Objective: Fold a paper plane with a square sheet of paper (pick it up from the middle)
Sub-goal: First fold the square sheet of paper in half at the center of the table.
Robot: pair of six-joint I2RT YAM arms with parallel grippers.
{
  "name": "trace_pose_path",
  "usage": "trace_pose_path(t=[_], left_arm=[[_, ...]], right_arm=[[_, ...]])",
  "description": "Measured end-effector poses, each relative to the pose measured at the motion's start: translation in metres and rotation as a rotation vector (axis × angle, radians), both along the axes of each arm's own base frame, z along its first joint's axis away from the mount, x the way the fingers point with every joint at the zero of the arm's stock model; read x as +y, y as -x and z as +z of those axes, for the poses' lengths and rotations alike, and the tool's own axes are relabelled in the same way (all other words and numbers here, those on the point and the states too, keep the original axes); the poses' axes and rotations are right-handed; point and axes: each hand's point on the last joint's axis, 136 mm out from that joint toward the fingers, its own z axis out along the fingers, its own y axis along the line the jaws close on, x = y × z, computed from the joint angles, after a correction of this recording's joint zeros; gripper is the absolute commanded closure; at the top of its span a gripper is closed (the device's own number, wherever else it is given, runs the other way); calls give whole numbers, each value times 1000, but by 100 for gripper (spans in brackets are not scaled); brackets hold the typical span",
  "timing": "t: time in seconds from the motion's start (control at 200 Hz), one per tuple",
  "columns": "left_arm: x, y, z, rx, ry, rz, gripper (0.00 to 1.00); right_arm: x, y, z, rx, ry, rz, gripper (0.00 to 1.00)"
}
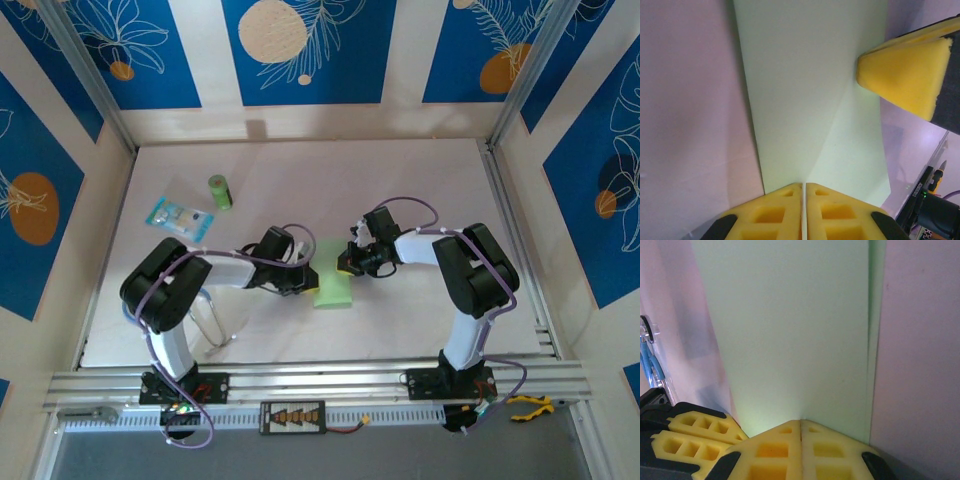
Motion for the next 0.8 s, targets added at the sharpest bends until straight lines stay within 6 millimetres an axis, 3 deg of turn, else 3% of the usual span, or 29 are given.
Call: trace_pose_path(t=[0.29, 0.49, 0.8], left_arm=[[9, 12, 8, -14, -21, -14, 87], [-2, 16, 26, -53, 26, -38, 87], [-13, 32, 3, 10, 25, -67, 87]], right_arm=[[0, 0, 0, -2, -2, -3, 100], [0, 0, 0, -1, -2, -3, 100], [0, 0, 0, -2, -3, -3, 100]])
